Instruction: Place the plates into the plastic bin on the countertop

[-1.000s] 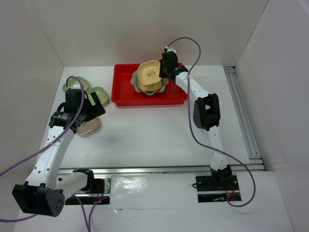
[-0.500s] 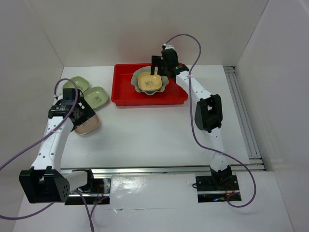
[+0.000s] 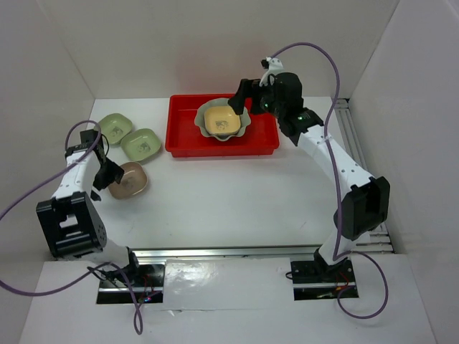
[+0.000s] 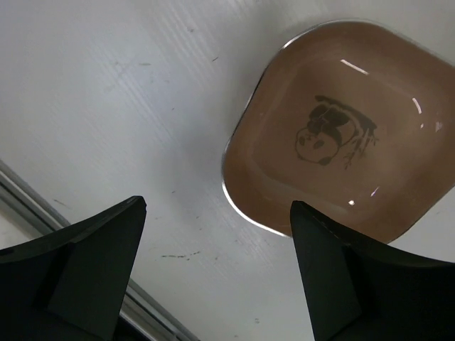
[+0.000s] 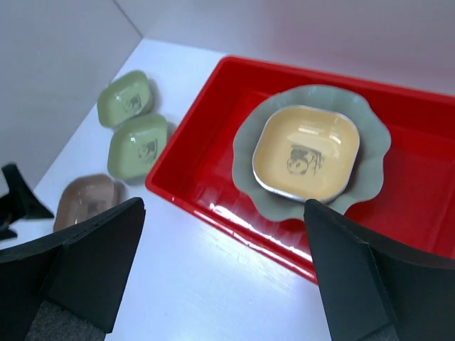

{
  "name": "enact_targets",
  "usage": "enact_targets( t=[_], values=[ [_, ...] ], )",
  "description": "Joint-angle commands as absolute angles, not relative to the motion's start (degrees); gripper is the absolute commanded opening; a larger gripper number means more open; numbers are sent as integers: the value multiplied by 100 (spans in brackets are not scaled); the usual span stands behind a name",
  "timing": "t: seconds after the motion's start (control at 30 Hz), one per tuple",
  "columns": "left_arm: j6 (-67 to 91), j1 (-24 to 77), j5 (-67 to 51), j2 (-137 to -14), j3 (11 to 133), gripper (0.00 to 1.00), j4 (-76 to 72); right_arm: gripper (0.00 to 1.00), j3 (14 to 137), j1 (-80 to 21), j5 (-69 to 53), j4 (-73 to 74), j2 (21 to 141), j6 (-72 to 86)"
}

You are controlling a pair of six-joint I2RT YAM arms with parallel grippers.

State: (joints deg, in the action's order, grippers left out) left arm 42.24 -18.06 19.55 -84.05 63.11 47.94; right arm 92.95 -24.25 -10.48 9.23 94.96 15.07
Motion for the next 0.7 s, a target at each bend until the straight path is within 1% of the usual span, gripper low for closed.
enact_targets(
  t=[0.0,0.1,0.17,0.23,0.27,0.37,0.4,0.47,0.5,0.53,0.6,0.67],
  values=[
    [4228,-1819,1871,-8928,6880,95,4403,100,8720,-2470,-1371,335,9352,1424],
    [4167,-1819,1908,-9630,7031,94,4403,100,8719,-2347,-1511,368,9404,1424],
    [4166,-1819,1802,-9965,7102,90,4299,100,8771,-2277,-1564,369,9404,1424],
    [4166,-1819,1679,-10124,6953,83,4245,100,8710,-2224,-1617,238,9404,1485],
    [4270,-1819,1679,-10203,6952,77,4245,100,8640,-2154,-1687,237,9404,1485],
    [4342,-1872,1679,-10414,6952,77,4333,100,8640,-2092,-1688,176,9404,1617],
    [4342,-1872,1766,-10467,6900,72,4403,100,8640,-2092,-1688,71,9404,1617],
    [4342,-1872,1819,-10625,6899,51,4456,100,8578,-2039,-1749,18,9343,1731],
    [4411,-1872,1880,-10678,6899,38,4560,100,8517,-2039,-1749,18,9343,1731],
    [4412,-1872,1881,-10679,6899,15,4631,100,8517,-2039,-1749,-35,9343,1731],
    [4465,-1872,1995,-10679,6839,2,4685,100,8517,-2039,-1749,-35,9343,1784],
    [4517,-1872,2117,-10679,6777,0,4833,100,8569,-2039,-1749,-35,9343,1784]
  ],
)
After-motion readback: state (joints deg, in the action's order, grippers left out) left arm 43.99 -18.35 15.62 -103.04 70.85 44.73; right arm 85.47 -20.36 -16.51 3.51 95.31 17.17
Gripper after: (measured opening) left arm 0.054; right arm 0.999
